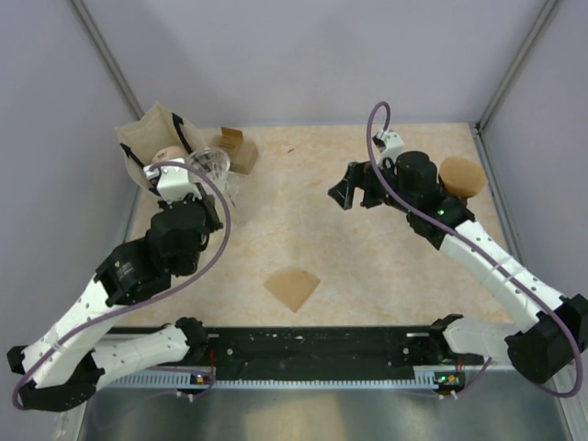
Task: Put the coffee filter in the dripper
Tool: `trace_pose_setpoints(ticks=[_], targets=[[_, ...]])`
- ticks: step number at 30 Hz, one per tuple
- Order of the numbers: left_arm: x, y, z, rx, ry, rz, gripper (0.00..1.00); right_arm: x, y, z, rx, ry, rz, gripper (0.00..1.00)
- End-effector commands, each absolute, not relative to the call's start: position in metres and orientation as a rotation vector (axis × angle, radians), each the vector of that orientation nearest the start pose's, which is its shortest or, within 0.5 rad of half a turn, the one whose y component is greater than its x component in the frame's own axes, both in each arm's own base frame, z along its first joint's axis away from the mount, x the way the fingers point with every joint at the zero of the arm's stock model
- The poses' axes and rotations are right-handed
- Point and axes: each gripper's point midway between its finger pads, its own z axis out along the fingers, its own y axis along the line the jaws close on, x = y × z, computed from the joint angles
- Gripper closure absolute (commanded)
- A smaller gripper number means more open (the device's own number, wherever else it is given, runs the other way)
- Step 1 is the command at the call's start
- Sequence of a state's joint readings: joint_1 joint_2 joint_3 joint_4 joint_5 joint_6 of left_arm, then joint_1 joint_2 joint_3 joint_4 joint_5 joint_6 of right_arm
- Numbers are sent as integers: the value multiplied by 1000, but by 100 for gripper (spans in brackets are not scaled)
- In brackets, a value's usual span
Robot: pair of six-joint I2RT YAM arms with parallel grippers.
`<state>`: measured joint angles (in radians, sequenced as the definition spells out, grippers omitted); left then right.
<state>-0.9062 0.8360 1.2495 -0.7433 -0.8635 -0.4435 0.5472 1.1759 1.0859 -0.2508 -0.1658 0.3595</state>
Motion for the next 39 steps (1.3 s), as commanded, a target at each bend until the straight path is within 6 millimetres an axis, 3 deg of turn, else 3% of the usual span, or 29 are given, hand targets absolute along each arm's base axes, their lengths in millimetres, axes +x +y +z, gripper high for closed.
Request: trace_pose_setpoints(ticks=[1,8,17,21,25,29,32,36,39], targets=[[210,-45,351,-337,1806,15,100,307,243,277,-338,1945,773,1],[185,-17,317,-419,1897,82,100,311,239,265,-338,1974,759,1],[184,-6,261,-552,1898,214,100,315,237,255,-336,2002,768,1],[183,7,259,-633,1829,289,100,319,235,248,-326,2017,762,1],[200,-13,257,-598,1810,220,100,320,236,242,-327,2038,776,1],[204,-12,247,-631,1833,203,100,320,236,238,-325,2048,785,1],[207,-35,240,-522,1928,105,100,321,233,238,-317,2047,781,1],[188,2,240,-662,1902,281,100,323,230,236,-309,2052,773,1],[189,6,239,-666,1883,332,100,324,229,234,-303,2054,772,1]])
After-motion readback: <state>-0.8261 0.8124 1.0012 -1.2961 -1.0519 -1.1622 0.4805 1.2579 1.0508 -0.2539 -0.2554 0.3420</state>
